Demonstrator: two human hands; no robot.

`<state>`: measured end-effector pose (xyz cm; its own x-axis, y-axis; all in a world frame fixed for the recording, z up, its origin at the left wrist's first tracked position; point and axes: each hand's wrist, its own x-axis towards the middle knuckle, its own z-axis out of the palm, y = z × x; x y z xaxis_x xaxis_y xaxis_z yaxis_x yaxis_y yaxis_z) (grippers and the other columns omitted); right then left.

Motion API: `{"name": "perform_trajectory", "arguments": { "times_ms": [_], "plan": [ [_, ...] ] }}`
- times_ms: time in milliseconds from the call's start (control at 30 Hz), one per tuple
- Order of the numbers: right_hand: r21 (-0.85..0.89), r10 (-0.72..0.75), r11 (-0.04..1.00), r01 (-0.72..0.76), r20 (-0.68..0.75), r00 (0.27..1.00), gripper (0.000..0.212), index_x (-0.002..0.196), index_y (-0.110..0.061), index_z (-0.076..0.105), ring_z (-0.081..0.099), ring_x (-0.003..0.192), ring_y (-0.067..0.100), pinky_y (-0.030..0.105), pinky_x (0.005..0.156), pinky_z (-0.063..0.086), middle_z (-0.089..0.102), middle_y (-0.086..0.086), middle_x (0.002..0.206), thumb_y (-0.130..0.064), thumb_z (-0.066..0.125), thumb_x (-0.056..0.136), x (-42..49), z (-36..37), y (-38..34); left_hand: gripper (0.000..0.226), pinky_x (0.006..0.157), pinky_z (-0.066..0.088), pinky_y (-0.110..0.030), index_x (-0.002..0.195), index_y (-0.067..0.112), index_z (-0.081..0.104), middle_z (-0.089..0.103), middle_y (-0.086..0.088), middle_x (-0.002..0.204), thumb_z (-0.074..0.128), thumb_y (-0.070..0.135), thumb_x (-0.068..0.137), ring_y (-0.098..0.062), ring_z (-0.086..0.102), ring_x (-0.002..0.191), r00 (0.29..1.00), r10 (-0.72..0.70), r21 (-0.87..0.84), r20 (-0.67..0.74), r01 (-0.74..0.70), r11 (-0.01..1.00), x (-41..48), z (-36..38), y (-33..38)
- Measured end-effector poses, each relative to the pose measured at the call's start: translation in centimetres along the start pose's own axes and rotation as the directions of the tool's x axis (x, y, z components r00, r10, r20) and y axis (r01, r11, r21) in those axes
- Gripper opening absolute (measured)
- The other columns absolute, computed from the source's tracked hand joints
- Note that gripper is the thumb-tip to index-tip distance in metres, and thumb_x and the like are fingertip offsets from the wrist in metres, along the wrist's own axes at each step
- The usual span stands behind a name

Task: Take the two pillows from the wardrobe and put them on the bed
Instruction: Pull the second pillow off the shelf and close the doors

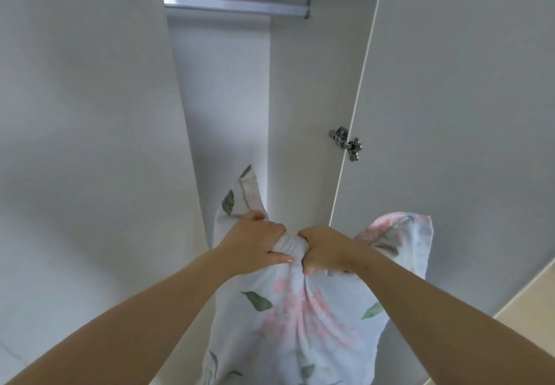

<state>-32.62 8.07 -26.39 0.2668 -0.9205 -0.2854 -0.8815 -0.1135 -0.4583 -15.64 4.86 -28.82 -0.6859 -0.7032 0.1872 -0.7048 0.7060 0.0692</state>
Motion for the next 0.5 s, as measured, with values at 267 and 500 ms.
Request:
{"name": "perform_trajectory", "arguments": {
  "times_ms": [267,500],
  "plan": [
    [0.126,0.100,0.990,-0.064,-0.312,0.945,0.019,0.076,-0.022,0.050,0.051,0.071,0.015,0.025,0.057,0.034,0.048,-0.011,0.067,-0.025,0.068,0.078,-8.8,-4.2,3.2,0.043,0.050,0.023,-0.025,0.057,0.021,0.034,0.044,0.002,0.053,0.037,0.059,0.076,-0.020,0.044,0.048,0.915,0.233,-0.115,-0.329,-0.284,0.952,4.2,-2.4,5.7],
    [0.060,0.121,0.992,-0.108,-0.644,0.755,0.040,0.100,-0.022,0.056,0.061,0.086,0.017,0.032,0.075,0.045,0.061,-0.006,0.084,-0.056,0.052,0.080,-16.6,-3.1,5.6,0.047,0.048,0.030,-0.028,0.062,0.013,0.044,0.055,-0.007,0.056,0.035,0.056,0.080,-0.028,0.054,0.052,0.825,0.392,-0.159,-0.407,-0.487,0.859,6.9,-3.0,11.7]
  ]
}}
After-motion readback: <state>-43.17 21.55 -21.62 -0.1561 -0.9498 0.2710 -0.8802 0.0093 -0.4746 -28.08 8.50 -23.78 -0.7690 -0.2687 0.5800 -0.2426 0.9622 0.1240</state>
